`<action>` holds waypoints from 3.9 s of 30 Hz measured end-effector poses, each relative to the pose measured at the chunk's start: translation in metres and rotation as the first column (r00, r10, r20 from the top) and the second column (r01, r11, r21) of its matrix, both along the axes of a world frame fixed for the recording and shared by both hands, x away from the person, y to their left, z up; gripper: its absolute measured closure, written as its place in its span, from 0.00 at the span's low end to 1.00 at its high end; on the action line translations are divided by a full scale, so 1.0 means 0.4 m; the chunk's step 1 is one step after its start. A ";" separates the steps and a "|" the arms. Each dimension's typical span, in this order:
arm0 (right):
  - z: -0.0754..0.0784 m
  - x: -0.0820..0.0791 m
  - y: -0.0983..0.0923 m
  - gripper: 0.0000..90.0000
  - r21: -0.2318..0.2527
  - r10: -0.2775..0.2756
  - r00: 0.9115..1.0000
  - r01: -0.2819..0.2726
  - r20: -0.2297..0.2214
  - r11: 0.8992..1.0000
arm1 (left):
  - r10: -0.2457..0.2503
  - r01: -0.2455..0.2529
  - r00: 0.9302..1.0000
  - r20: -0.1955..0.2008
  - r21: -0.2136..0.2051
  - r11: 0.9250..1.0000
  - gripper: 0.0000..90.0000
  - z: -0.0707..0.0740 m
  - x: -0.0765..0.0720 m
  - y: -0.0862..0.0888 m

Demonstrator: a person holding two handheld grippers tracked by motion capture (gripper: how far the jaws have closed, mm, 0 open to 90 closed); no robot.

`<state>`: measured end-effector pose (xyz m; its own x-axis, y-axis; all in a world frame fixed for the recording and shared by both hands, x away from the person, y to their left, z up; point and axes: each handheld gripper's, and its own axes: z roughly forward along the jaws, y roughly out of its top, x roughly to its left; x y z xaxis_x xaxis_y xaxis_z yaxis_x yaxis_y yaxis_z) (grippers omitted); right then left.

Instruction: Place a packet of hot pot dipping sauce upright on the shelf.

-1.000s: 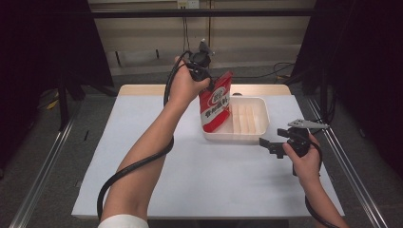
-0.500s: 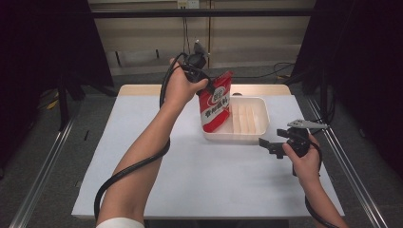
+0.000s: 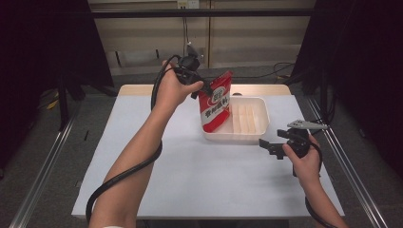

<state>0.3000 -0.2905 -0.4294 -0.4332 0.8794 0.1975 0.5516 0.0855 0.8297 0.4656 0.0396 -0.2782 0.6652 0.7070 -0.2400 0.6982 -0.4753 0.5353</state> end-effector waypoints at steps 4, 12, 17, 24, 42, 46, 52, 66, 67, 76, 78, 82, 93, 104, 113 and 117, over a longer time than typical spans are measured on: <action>0.000 -0.003 -0.002 0.07 -0.002 0.000 1.000 0.000 0.000 1.000 | 0.001 0.000 1.000 -0.002 0.005 1.000 0.36 0.000 -0.010 0.015; 0.000 -0.005 -0.001 0.07 -0.004 -0.001 1.000 0.001 0.000 1.000 | 0.017 -0.017 1.000 0.004 -0.006 1.000 0.30 -0.014 -0.028 0.039; -0.001 -0.005 0.001 0.07 -0.007 0.001 1.000 -0.001 -0.004 1.000 | 0.011 -0.011 1.000 -0.002 -0.019 1.000 0.27 -0.031 -0.042 0.054; -0.001 -0.006 0.001 0.07 -0.008 0.002 1.000 -0.002 -0.005 1.000 | 0.011 -0.011 1.000 0.000 -0.022 1.000 0.27 -0.052 -0.061 0.073; -0.005 -0.005 0.001 0.07 -0.011 0.001 1.000 -0.002 -0.011 1.000 | 0.017 -0.017 1.000 0.003 -0.028 0.999 0.24 -0.107 -0.090 0.127; -0.005 -0.005 0.001 0.07 -0.011 -0.002 1.000 0.001 -0.010 1.000 | 0.014 -0.014 1.000 0.010 -0.034 0.999 0.22 -0.118 -0.098 0.138; -0.005 -0.006 0.001 0.07 -0.010 0.001 1.000 -0.001 -0.010 1.000 | 0.012 -0.012 1.000 0.014 -0.031 0.999 0.22 -0.137 -0.112 0.147; -0.009 -0.004 0.005 0.07 -0.016 0.006 1.000 -0.007 -0.018 1.000 | 0.008 -0.007 1.000 0.016 -0.023 1.000 0.20 -0.192 -0.138 0.162; -0.009 -0.004 0.006 0.07 -0.015 0.008 1.000 -0.009 -0.020 1.000 | 0.006 -0.006 1.000 0.021 -0.024 1.000 0.20 -0.196 -0.141 0.163; -0.013 -0.003 0.008 0.07 -0.021 0.013 1.000 -0.013 -0.021 1.000 | 0.006 -0.006 1.000 0.017 -0.035 0.999 0.19 -0.232 -0.156 0.172; -0.013 -0.004 0.007 0.07 -0.018 0.005 1.000 -0.006 -0.019 1.000 | 0.006 -0.005 1.000 0.005 -0.044 0.999 0.19 -0.241 -0.158 0.176; -0.013 -0.004 0.006 0.07 -0.019 0.007 1.000 -0.007 -0.020 1.000 | 0.018 -0.018 1.000 0.000 -0.056 0.998 0.19 -0.268 -0.164 0.183; -0.014 -0.003 0.007 0.07 -0.022 0.011 1.000 -0.011 -0.021 1.000 | 0.022 -0.022 1.000 0.001 -0.038 0.999 0.17 -0.309 -0.186 0.193; -0.016 -0.003 0.009 0.07 -0.025 0.013 1.000 -0.014 -0.023 1.000 | 0.023 -0.023 1.000 -0.006 -0.054 0.998 0.17 -0.338 -0.210 0.201; -0.018 -0.003 0.013 0.08 -0.031 0.019 1.000 -0.020 -0.020 0.999 | 0.014 -0.015 1.000 -0.009 -0.062 0.998 0.17 -0.360 -0.228 0.206; -0.019 -0.003 0.013 0.08 -0.032 0.018 1.000 -0.018 -0.019 0.999 | 0.025 -0.026 1.000 -0.010 -0.073 0.997 0.17 -0.373 -0.238 0.211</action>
